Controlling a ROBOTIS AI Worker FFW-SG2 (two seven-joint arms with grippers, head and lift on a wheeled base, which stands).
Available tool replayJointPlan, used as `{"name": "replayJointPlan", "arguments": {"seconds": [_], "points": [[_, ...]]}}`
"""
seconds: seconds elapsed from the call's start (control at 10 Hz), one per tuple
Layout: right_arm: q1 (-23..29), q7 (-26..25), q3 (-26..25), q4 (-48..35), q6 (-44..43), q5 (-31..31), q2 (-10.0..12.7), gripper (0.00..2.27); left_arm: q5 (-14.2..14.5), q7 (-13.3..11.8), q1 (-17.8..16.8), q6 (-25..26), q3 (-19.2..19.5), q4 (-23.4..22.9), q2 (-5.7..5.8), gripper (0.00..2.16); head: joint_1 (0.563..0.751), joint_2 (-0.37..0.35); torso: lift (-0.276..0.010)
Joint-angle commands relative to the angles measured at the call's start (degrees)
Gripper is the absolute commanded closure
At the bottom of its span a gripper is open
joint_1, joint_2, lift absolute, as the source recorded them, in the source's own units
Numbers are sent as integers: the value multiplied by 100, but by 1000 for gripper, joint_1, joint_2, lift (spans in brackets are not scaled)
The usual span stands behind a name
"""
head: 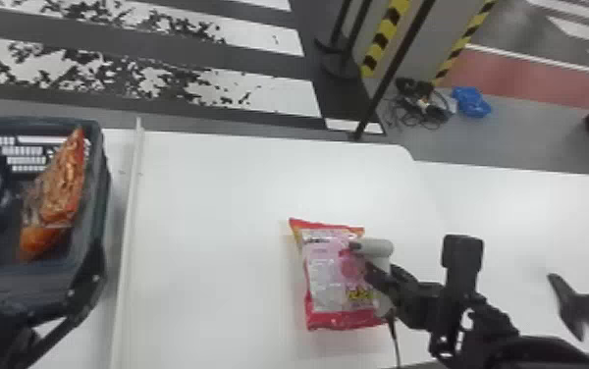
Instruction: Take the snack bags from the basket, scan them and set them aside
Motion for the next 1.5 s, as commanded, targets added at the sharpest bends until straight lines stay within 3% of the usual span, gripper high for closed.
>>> {"name": "replayJointPlan", "arguments": {"seconds": [0.0,0.2,0.5,0.8,1.0,1.4], "points": [[20,-50,-238,-21,-75,-204,0,2246,-6,0,22,-36,0,-4,0,80,695,-303,-75],[-104,-41,-862,251,-128,-520,-62,2246,-6,0,48,-89,0,-13,9,80,695,-328,-75],[-279,-6,-1433,1209,-602,-731,-457,2246,-6,0,57,-107,0,-31,0,80,695,-350,-75],[-367,267,-1407,2141,-1340,-555,-835,2246,-15,9,83,-107,-9,-13,-9,80,695,-350,-75],[-455,715,-1231,2457,-1587,-423,-879,2246,-50,9,110,-107,-18,-4,-26,80,695,-350,-75],[-719,803,-747,3046,-1921,-28,-941,2246,-59,26,206,-423,-44,57,-44,80,695,-350,-75]]}}
